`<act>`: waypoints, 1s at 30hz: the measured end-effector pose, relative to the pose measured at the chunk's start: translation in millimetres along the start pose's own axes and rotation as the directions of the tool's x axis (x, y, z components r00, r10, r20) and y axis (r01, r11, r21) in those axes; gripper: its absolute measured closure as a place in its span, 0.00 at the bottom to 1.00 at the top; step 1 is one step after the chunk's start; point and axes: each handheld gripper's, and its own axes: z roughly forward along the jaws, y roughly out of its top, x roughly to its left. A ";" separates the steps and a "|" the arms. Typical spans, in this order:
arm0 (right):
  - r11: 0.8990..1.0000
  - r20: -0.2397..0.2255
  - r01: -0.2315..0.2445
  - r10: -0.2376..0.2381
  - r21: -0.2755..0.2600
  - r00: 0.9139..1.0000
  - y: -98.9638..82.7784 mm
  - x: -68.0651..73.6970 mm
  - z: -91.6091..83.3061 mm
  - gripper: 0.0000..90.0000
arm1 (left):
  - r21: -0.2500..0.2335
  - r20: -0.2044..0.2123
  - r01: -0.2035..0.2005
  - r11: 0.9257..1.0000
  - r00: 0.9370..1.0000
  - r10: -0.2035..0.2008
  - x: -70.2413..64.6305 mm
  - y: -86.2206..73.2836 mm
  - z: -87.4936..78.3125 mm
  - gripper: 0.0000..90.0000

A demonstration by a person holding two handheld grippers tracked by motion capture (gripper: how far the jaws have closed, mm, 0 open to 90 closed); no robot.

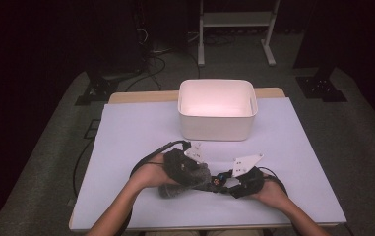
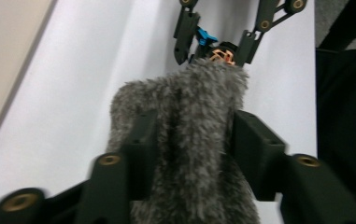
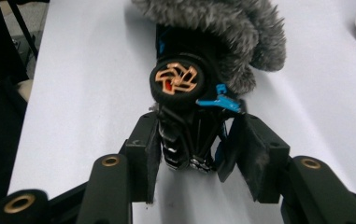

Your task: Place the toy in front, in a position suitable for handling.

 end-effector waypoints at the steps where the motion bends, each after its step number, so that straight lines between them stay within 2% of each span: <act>1: 1.000 0.001 0.002 -0.002 -0.001 1.000 0.2 0.2 -0.1 0.57 | -0.001 -0.003 -0.008 1.000 1.000 0.008 -0.7 0.4 0.1 0.71; 3: 1.000 0.001 0.005 -0.005 -0.004 1.000 0.4 1.0 0.3 0.60 | 0.003 -0.006 -0.033 0.999 0.999 0.033 -2.6 1.2 2.6 0.85; 5: 1.000 -0.004 0.006 -0.006 -0.003 1.000 0.3 1.1 0.5 0.62 | 0.000 -0.013 -0.040 0.999 0.999 0.040 -3.2 1.3 3.9 0.88; 10: 1.000 0.004 0.023 -0.023 0.004 1.000 0.9 2.6 1.1 0.63 | -0.024 0.009 -0.041 0.999 0.999 0.041 -2.9 2.5 8.0 0.89; 13: 1.000 0.002 0.023 -0.023 0.003 1.000 1.0 2.3 1.2 0.63 | -0.026 0.023 -0.058 0.998 0.998 0.059 -4.1 11.8 12.9 0.89; 15: 1.000 0.001 0.018 -0.018 -0.001 1.000 0.9 2.3 1.6 0.63 | -0.038 0.051 -0.088 0.995 0.995 0.090 -8.1 26.0 21.7 0.89; 16: 1.000 0.002 0.018 -0.018 -0.001 1.000 0.9 2.3 1.6 0.63 | -0.028 0.061 -0.107 0.994 0.992 0.109 -9.2 30.8 25.6 0.88; 17: 1.000 0.002 0.018 -0.018 -0.001 1.000 0.9 2.3 1.6 0.63 | -0.028 0.061 -0.107 0.994 0.992 0.109 -9.2 30.8 25.6 0.88; 18: 1.000 0.004 0.019 -0.019 -0.003 1.000 0.5 2.8 1.6 0.63 | -0.008 0.060 -0.126 0.992 0.990 0.126 -11.0 36.6 30.9 0.88; 21: 1.000 0.005 0.016 -0.016 -0.007 1.000 -0.1 3.0 1.6 0.63 | -0.008 0.056 -0.122 0.992 0.991 0.123 -10.8 35.5 29.3 0.87; 28: 1.000 0.001 0.009 -0.009 -0.013 1.000 -0.5 2.0 1.9 0.63 | -0.007 0.026 -0.079 0.997 0.997 0.079 -3.7 11.9 14.9 0.87; 30: 1.000 -0.002 0.004 -0.004 -0.015 1.000 -0.4 1.7 2.2 0.63 | -0.009 0.026 -0.081 0.997 0.996 0.081 -3.9 12.3 15.3 0.87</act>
